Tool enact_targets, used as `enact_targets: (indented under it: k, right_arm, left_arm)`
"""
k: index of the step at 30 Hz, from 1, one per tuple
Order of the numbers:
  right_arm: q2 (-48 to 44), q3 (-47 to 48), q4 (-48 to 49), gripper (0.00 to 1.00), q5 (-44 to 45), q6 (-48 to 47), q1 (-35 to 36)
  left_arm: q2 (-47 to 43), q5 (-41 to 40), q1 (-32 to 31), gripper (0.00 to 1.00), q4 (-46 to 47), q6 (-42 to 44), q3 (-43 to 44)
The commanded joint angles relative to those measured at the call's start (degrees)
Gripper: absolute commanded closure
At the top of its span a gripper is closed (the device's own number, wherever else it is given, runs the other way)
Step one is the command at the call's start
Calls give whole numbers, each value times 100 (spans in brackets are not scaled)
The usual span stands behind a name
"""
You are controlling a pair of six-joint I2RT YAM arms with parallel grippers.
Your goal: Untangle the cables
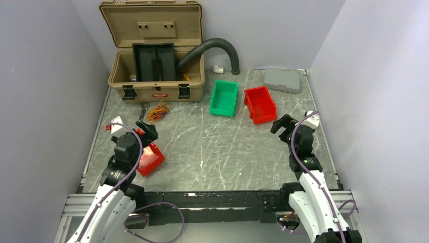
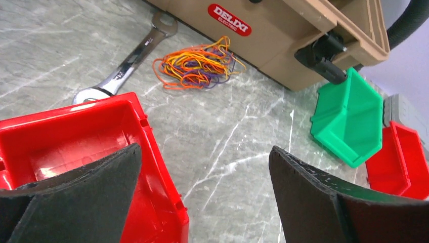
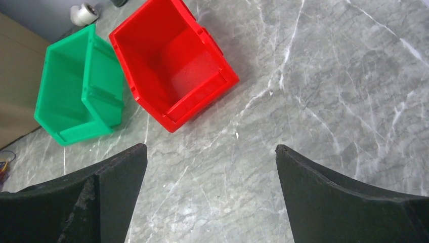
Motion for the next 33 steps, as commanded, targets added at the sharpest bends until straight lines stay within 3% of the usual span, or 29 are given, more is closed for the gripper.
enact_targets:
  k: [1, 4, 8, 15, 21, 23, 33]
  right_arm:
    - [53, 272, -19, 0, 116, 178, -5]
    - [82, 234, -10, 0, 33, 273, -9]
    - [63, 124, 40, 0, -77, 274, -5]
    - [-89, -347, 381, 0, -130, 254, -2]
    - [-165, -421, 368, 0, -187, 299, 8]
    - [-208, -380, 261, 0, -130, 269, 16]
    - [-278, -391, 249, 0, -259, 201, 23]
  left_arm:
    - [254, 383, -9, 1, -59, -10, 473]
    - [478, 85, -3, 1, 38, -81, 412]
    - [1224, 511, -1, 1, 432, 387, 737]
    - [4006, 576, 2, 1, -776, 433, 2999]
    - [5647, 255, 25, 1, -990, 448, 4161]
    - [6095, 33, 58, 11, -1086, 413, 4443]
    - [6861, 346, 498, 16, -315, 153, 4132]
